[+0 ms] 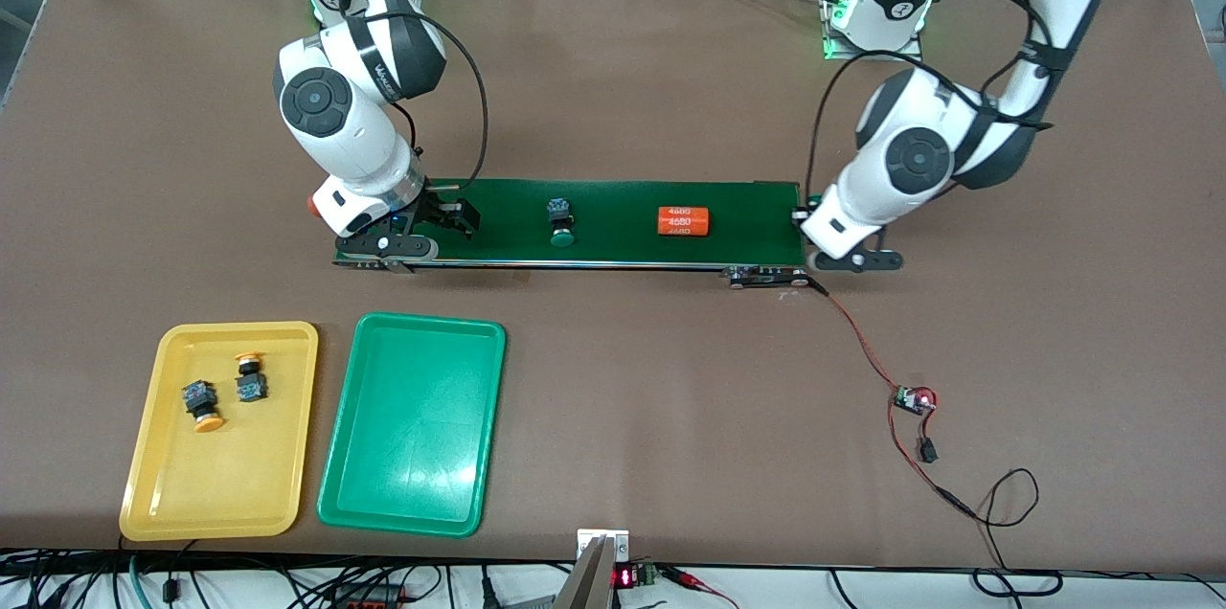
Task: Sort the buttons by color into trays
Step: 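Place the green button on the belt while the right gripper returns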
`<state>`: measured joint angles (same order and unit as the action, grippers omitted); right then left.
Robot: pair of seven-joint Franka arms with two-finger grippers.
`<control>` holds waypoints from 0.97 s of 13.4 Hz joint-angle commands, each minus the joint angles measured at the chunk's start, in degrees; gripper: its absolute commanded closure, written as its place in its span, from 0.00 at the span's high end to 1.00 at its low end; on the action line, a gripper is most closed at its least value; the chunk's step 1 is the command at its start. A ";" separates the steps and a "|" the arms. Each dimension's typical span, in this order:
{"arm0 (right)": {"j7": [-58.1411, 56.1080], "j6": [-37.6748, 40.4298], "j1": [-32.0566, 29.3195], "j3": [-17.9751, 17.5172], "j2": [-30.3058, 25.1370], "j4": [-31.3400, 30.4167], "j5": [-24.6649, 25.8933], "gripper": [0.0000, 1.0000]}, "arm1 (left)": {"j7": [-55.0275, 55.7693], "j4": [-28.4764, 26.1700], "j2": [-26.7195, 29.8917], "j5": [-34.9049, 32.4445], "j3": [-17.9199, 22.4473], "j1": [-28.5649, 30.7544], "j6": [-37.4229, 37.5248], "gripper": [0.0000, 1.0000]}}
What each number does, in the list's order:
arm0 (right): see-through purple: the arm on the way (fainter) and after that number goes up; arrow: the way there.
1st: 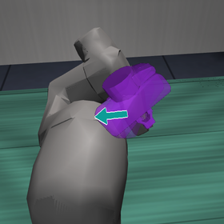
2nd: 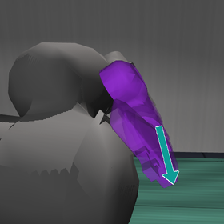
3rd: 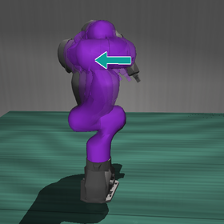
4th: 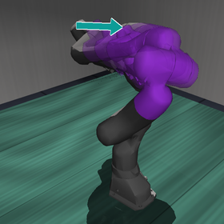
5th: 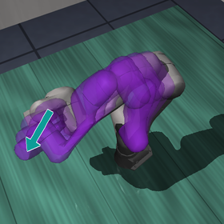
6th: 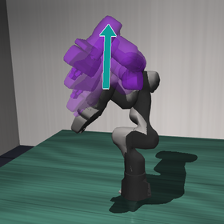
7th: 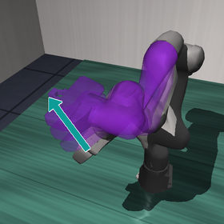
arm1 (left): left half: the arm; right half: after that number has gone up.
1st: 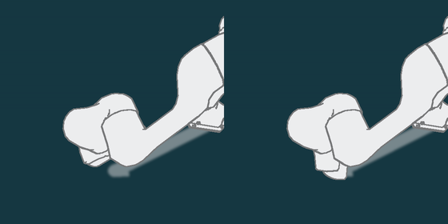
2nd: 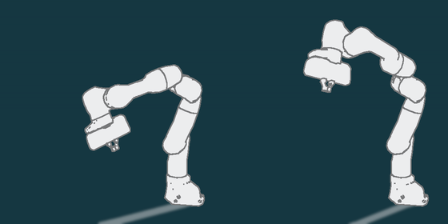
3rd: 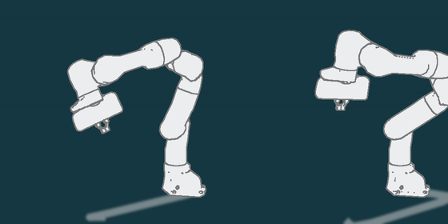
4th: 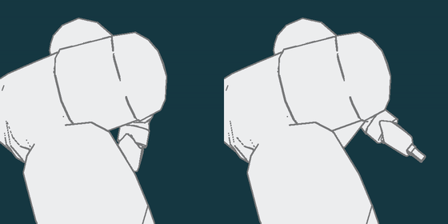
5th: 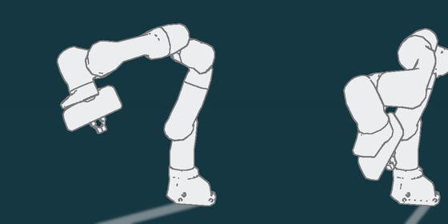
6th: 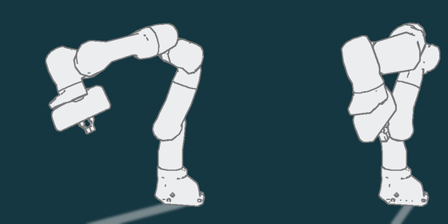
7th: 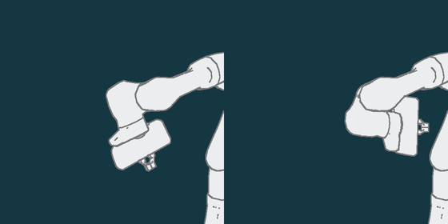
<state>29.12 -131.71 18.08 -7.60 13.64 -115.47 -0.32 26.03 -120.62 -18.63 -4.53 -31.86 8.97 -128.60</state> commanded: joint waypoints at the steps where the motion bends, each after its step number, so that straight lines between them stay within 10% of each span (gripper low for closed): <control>1: 1.81 -0.56 0.90 0.05 -1.34 -1.51 -0.38 1.00 | -0.11 0.91 -3.33 1.80 -0.04 -2.02 -3.14 0.21; 3: 1.56 -0.65 1.35 -0.48 -0.81 -1.42 0.32 1.00 | -0.02 0.82 -4.05 1.89 -0.04 -3.34 -4.29 0.40; 4: 1.47 -0.65 1.26 -1.70 -0.46 -1.25 0.76 1.00 | -0.54 1.17 -3.79 1.89 -0.04 -3.35 -4.29 0.88; 5: 1.56 -0.65 1.26 -2.06 -0.11 -1.16 2.24 1.00 | -0.81 1.17 -2.65 1.89 -0.04 -3.17 -3.94 1.00; 13: 4.81 -0.56 1.52 -4.53 2.27 -1.25 4.19 1.00 | -7.71 7.67 14.30 1.10 3.80 -4.74 15.29 1.00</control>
<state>31.91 -131.72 19.66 -11.78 16.06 -116.26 2.82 23.67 -113.81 -8.27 -3.83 -31.27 5.82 -117.56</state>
